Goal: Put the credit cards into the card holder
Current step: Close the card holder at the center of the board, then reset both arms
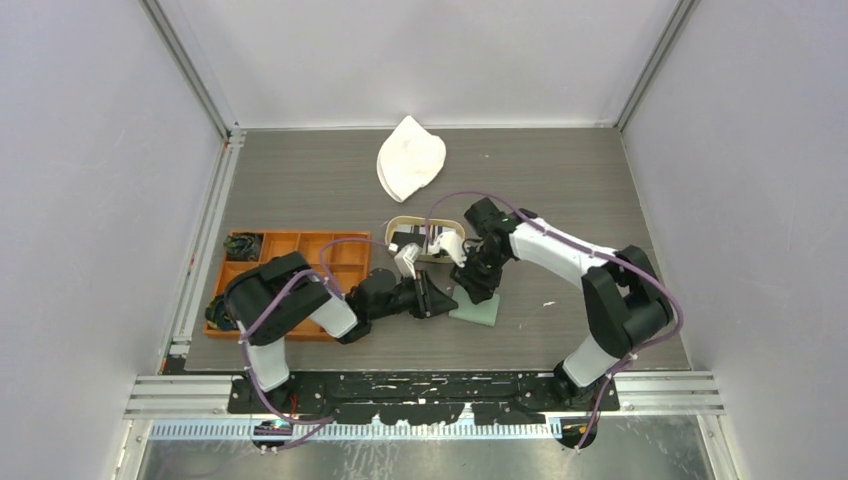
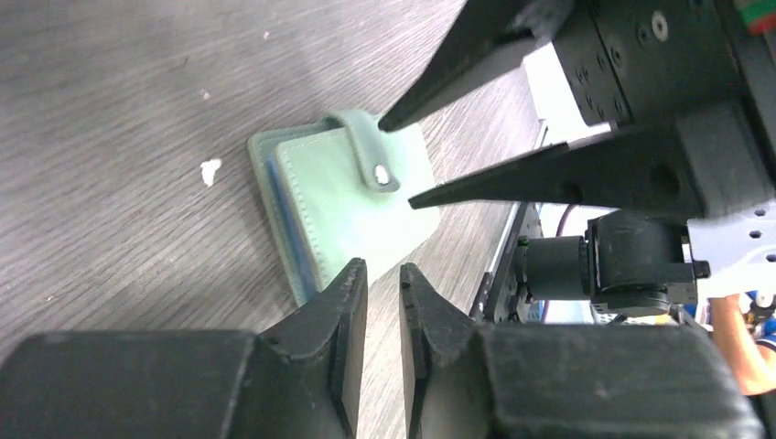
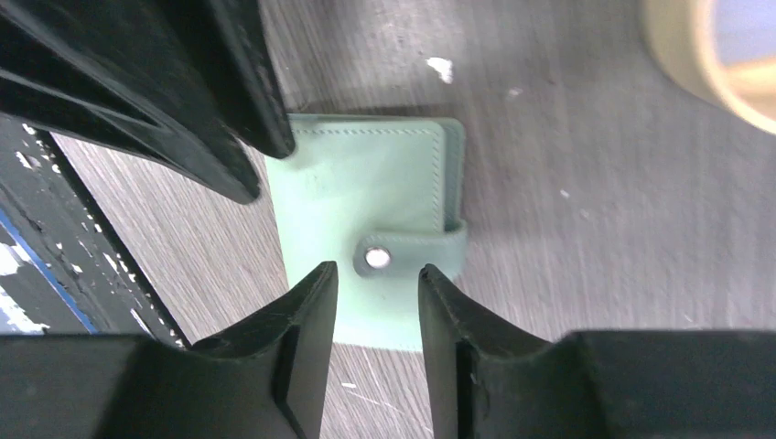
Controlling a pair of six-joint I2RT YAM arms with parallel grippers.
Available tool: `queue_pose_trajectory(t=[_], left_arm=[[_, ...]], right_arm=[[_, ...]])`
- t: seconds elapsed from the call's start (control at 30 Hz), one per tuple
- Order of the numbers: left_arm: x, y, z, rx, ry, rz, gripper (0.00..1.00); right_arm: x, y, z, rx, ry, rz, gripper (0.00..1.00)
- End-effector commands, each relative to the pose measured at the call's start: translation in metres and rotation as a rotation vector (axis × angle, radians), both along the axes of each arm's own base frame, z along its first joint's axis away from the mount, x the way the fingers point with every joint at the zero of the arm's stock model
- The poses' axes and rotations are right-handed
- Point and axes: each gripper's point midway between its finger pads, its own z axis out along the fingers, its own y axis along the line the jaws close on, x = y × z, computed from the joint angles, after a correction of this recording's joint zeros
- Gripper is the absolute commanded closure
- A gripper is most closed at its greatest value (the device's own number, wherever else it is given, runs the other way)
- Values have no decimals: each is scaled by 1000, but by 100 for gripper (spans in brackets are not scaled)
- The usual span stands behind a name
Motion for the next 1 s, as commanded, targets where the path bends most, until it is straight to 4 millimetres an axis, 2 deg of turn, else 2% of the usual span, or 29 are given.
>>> queue_pose_trajectory(t=[0.0, 0.13, 0.23, 0.27, 0.3, 0.4, 0.47, 0.5, 0.57, 0.63, 0.73, 0.83, 0.97], left_arm=[[6, 8, 37, 25, -137, 17, 77], [5, 25, 60, 136, -227, 9, 71], [4, 48, 86, 252, -331, 6, 66], [3, 59, 104, 276, -387, 15, 62], [3, 69, 116, 306, -431, 23, 57], [5, 103, 153, 370, -556, 91, 33], [3, 121, 178, 351, -609, 148, 16], [1, 129, 191, 327, -629, 175, 11], [-6, 141, 212, 286, -651, 202, 5], [-15, 148, 228, 254, -663, 197, 5], [-28, 156, 244, 225, -655, 182, 5], [-37, 162, 249, 202, -651, 173, 5], [-44, 172, 251, 187, -648, 184, 4]], right_arm=[[13, 5, 55, 187, -97, -37, 50], [34, -10, 97, 219, -215, -142, 34], [56, -34, 143, 271, -359, -302, 20], [65, -45, 159, 294, -420, -374, 8], [72, -55, 176, 322, -487, -448, 1], [85, -85, 227, 436, -651, -686, 1], [90, -101, 261, 518, -749, -869, 1], [88, -101, 274, 541, -747, -898, 0], [75, -88, 288, 581, -682, -841, 1], [53, -68, 301, 652, -623, -718, 0], [36, -50, 321, 753, -540, -668, 1], [44, -55, 338, 852, -489, -889, 1], [54, -67, 343, 885, -491, -1046, 1]])
